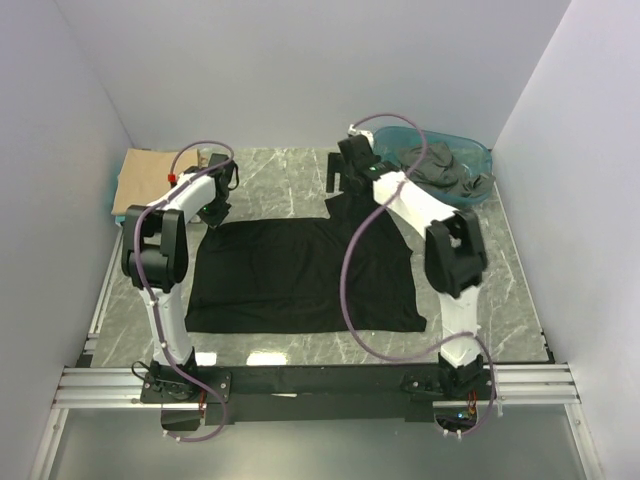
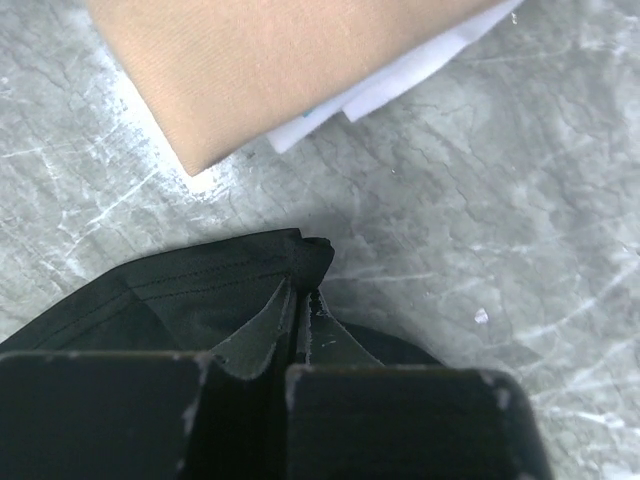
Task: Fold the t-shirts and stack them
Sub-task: Fold the tshirt
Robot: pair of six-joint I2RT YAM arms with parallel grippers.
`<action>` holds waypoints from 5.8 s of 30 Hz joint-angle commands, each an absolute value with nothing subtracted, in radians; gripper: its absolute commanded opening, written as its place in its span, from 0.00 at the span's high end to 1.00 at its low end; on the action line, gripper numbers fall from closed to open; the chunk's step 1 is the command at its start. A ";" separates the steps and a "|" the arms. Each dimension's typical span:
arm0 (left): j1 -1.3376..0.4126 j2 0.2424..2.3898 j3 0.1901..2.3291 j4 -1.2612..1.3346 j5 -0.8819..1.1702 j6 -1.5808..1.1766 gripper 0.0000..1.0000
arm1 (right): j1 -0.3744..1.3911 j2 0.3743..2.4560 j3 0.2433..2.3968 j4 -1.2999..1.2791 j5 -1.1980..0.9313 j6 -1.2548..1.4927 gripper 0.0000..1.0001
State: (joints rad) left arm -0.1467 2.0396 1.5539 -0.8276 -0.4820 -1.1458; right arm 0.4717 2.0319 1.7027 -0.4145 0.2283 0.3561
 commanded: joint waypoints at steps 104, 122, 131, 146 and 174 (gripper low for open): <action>-0.207 1.305 0.838 -0.669 -0.483 -1.221 0.99 | 0.626 1.207 0.801 -0.350 0.258 0.509 1.00; -0.212 1.279 0.762 -0.675 -0.482 -1.216 0.97 | 0.712 1.140 0.719 -0.390 0.276 0.584 1.00; -0.212 1.253 0.724 -0.742 -0.526 -1.239 0.73 | 0.787 1.161 0.632 -0.423 0.161 0.689 0.80; -0.212 1.080 0.792 -0.710 -0.459 -1.194 0.01 | 0.836 1.017 0.787 -0.543 0.201 0.620 0.10; -0.137 1.502 0.764 -0.445 -0.301 -1.058 0.00 | 0.644 1.152 0.534 -0.470 -0.034 0.595 0.08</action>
State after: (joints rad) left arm -0.1490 1.4879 0.7959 -0.4500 -0.2615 -1.0664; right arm 0.6453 1.2736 0.5919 -0.3183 -0.0837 0.5335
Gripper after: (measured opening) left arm 0.994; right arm 0.915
